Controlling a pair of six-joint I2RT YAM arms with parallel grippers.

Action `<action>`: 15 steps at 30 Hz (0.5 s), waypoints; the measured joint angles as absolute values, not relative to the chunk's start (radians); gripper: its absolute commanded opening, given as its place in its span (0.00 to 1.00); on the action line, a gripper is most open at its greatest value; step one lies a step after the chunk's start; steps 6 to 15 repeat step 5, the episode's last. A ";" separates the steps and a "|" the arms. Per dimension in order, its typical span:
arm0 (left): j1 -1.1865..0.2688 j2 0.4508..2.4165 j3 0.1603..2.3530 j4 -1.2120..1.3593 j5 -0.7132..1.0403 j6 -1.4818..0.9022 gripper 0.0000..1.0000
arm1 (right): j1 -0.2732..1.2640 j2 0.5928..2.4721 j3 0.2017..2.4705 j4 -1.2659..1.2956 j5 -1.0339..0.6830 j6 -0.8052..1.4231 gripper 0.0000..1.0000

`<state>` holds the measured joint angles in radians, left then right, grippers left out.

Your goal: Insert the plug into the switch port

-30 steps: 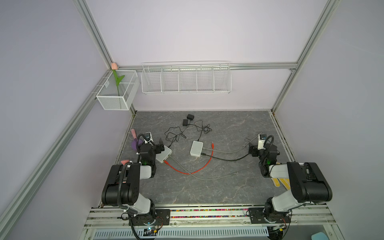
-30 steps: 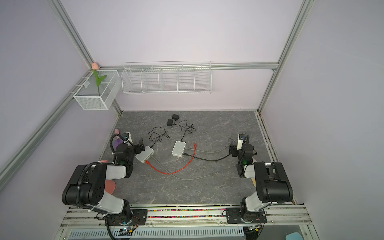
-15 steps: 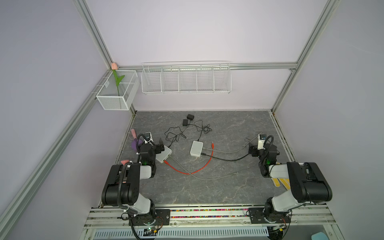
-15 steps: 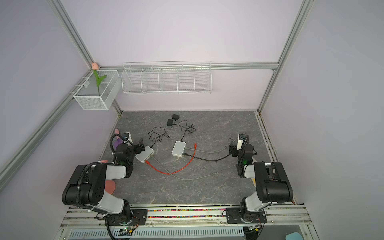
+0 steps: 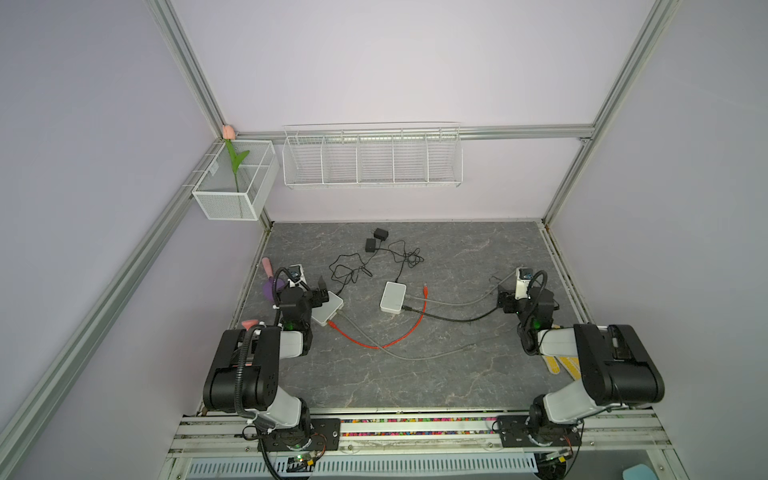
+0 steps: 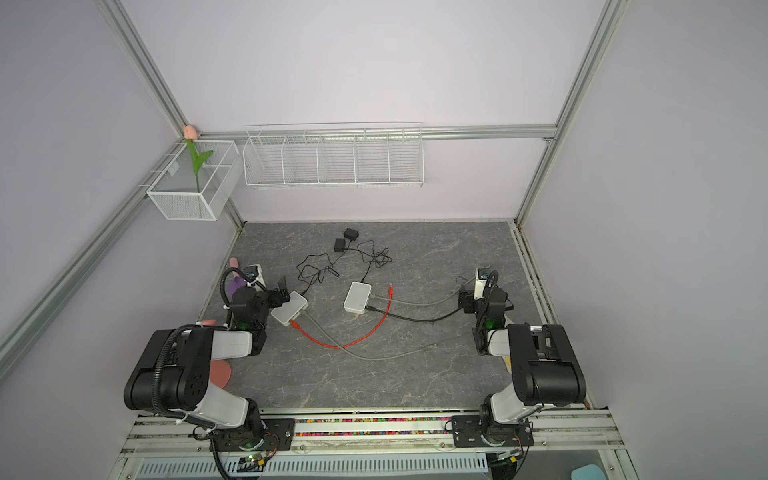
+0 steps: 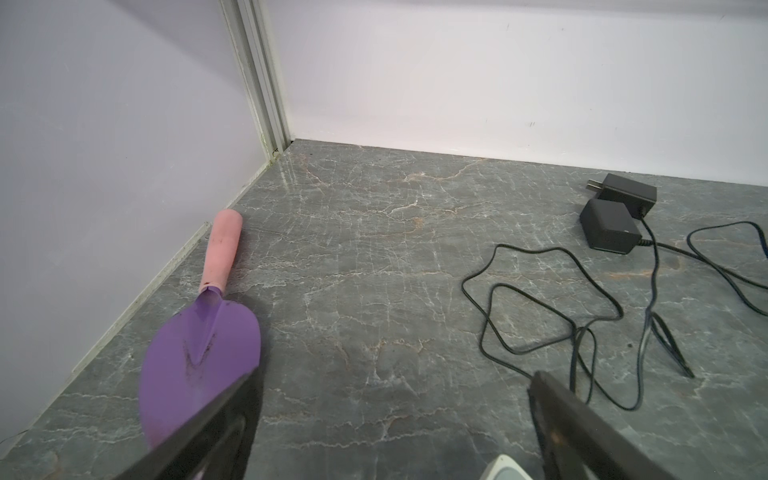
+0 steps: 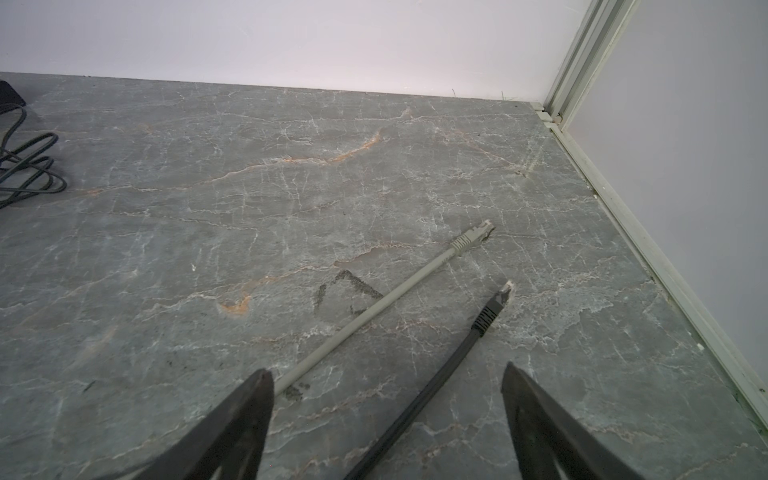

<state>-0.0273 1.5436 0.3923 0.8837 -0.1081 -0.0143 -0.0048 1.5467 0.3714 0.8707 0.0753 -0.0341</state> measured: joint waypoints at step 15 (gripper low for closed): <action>-0.033 1.544 0.392 0.884 -0.112 -0.014 0.99 | -0.005 1.547 0.371 0.871 0.075 -0.034 0.89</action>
